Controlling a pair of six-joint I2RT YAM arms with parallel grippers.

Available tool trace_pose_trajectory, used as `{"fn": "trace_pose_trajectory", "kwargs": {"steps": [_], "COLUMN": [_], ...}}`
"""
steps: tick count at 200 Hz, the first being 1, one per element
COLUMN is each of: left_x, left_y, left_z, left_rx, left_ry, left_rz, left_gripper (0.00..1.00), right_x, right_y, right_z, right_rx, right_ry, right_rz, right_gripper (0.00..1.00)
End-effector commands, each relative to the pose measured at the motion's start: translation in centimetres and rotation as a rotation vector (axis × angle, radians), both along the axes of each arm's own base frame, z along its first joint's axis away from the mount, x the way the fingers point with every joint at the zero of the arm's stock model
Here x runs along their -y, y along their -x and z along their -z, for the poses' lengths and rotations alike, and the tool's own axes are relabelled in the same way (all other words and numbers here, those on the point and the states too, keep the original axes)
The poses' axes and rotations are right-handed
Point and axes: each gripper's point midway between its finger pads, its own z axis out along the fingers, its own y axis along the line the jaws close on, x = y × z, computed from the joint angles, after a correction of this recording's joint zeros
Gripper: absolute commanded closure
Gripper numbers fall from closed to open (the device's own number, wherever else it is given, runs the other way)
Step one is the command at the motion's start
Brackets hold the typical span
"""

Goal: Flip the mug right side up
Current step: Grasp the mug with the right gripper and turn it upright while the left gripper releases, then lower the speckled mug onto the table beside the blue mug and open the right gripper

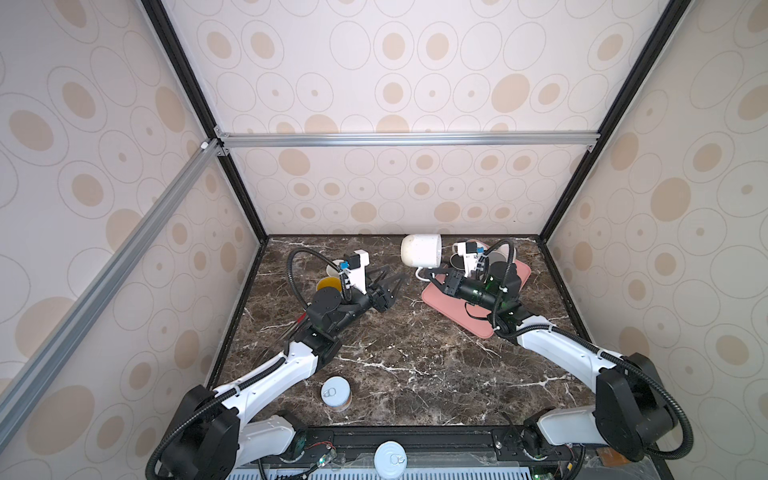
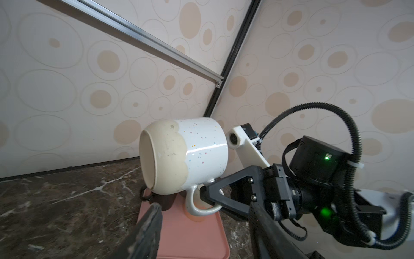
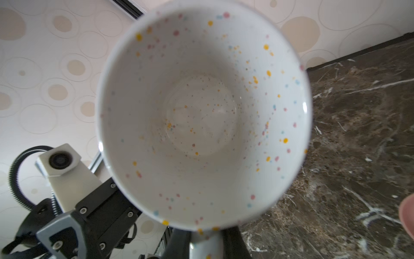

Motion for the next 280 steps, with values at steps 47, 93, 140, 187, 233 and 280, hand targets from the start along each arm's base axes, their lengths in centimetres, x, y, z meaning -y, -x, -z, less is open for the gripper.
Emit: {"fn": "trace_pose_trajectory", "kwargs": {"steps": [47,93,140,187,233,280], "left_x": [-12.2,-17.4,-21.3,-21.9,-22.0,-22.2], "left_y": [-0.3,2.3,4.8,5.3,5.3,5.3], "left_z": [2.5,0.9,-0.6,-0.3,0.3,0.2], "left_rx": [-0.006,0.045,0.112,0.116,0.107,0.113], "left_ry": [-0.083,0.061,0.147,0.154,0.154,0.166], "left_rz": [-0.578,-0.766,-0.912,-0.933,-0.944,-0.950], "left_gripper": [0.29,0.27,0.26,0.26,0.25,0.24], "right_x": [-7.2,-12.4,-17.1,-20.4,-21.8,-22.3], "right_y": [2.3,5.4,7.9,8.1,7.3,6.2], "right_z": [-0.1,3.4,6.1,9.0,12.6,15.4], "right_rx": [0.181,0.242,0.339,0.319,0.267,0.243], "right_ry": [0.321,0.502,0.637,0.746,0.837,0.913], "right_rz": [-0.119,-0.277,-0.418,-0.506,-0.536,-0.536], "right_gripper": [1.00,1.00,1.00,1.00,1.00,0.99]}}
